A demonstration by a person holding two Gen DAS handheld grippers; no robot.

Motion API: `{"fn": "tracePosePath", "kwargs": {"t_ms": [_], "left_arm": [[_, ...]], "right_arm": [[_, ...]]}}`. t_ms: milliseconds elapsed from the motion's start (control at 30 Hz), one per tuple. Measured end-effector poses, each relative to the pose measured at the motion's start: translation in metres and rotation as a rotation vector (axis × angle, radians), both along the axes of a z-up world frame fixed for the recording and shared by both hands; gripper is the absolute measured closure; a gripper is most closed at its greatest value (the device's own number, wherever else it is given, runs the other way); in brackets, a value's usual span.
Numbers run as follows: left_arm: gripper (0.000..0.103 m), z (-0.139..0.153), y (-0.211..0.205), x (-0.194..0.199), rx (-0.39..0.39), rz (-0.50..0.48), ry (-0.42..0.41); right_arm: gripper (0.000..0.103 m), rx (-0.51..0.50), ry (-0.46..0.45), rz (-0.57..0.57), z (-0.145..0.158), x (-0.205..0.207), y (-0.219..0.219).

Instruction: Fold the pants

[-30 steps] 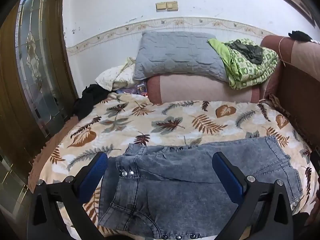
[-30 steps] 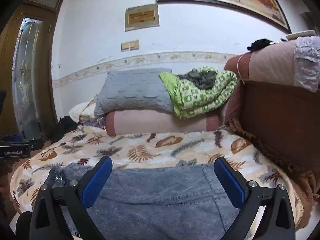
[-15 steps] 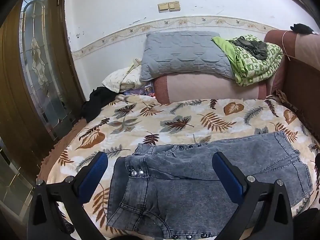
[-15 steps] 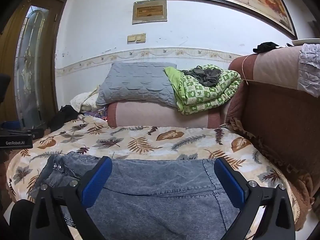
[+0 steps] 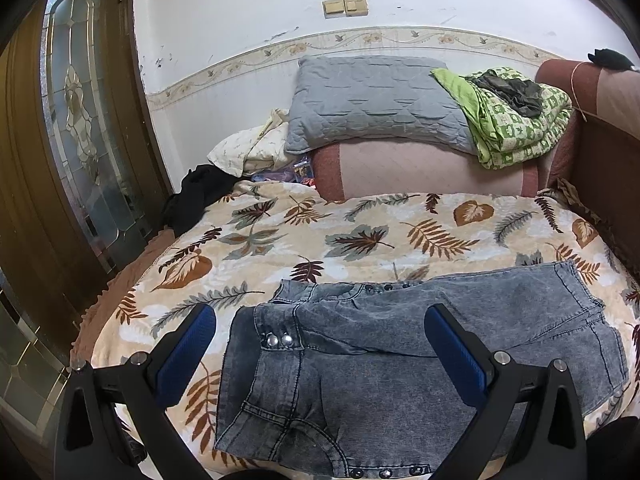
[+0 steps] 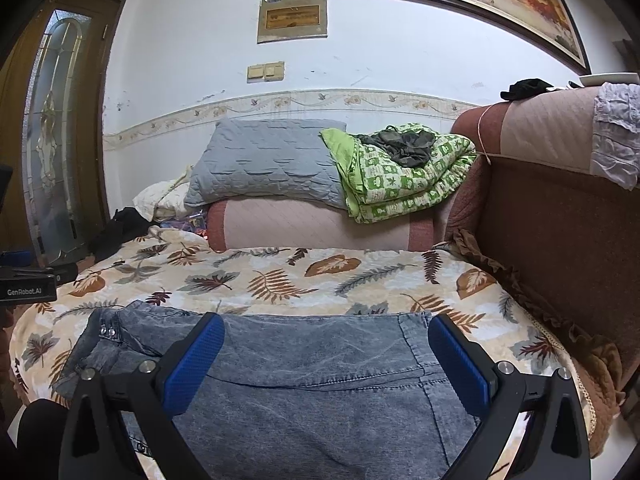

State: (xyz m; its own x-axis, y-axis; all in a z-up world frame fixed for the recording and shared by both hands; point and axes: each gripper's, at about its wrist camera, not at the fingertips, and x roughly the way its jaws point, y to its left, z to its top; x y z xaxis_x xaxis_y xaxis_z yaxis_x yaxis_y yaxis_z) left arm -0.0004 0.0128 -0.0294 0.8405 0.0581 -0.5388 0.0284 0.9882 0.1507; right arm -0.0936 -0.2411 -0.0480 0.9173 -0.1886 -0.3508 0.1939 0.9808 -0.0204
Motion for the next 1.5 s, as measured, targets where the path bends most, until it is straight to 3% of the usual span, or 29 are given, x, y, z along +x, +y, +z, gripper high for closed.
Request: {"fn": "tracePosePath", "kwargs": {"t_ms": [1500], "left_arm": [[0.0, -0.01, 0.008, 0.013, -0.015, -0.005, 0.045]], "right_arm": [[0.0, 0.046, 0.065, -0.034, -0.01, 0.011, -0.012]]}}
